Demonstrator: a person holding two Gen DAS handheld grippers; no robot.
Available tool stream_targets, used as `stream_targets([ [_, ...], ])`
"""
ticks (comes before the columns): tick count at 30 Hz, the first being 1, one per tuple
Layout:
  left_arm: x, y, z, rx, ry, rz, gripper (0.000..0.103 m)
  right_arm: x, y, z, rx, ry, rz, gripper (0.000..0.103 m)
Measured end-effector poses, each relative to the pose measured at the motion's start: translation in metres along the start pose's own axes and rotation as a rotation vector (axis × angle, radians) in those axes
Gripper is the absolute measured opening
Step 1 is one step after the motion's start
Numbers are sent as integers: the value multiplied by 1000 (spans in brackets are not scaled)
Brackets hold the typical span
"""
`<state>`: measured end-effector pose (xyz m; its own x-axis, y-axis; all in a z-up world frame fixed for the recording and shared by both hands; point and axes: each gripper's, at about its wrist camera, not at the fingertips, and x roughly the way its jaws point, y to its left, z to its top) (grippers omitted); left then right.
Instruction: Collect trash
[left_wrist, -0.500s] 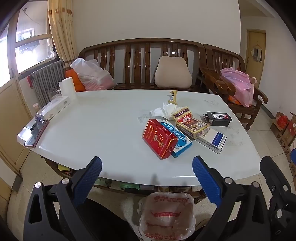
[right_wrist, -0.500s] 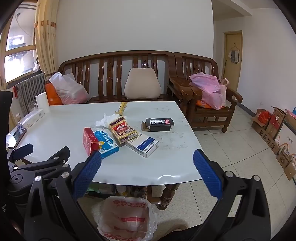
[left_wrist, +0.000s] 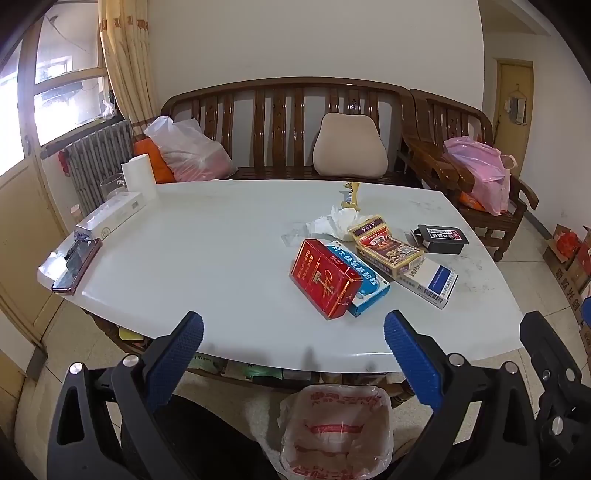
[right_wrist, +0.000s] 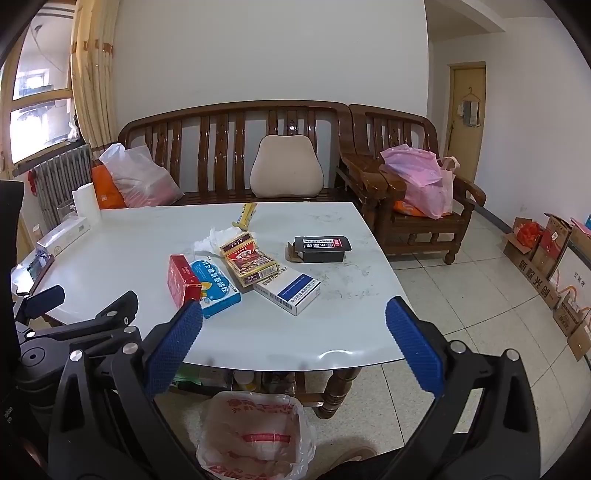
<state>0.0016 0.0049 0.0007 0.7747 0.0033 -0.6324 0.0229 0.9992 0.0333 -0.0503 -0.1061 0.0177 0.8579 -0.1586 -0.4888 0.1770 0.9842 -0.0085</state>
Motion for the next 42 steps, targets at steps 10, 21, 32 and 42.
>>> stream_targets([
  [10,-2,0,-1,8,-13,18,96,1,2,0,-2,2,0,97],
  [21,-3,-1,-1,9,-17,22,96,1,3,0,-4,2,-1,97],
  [32,-2,-1,-2,10,-16,22,96,1,4,1,-4,2,-2,97],
  [42,-2,0,-3,8,-16,22,96,0,3,0,-3,2,-1,97],
])
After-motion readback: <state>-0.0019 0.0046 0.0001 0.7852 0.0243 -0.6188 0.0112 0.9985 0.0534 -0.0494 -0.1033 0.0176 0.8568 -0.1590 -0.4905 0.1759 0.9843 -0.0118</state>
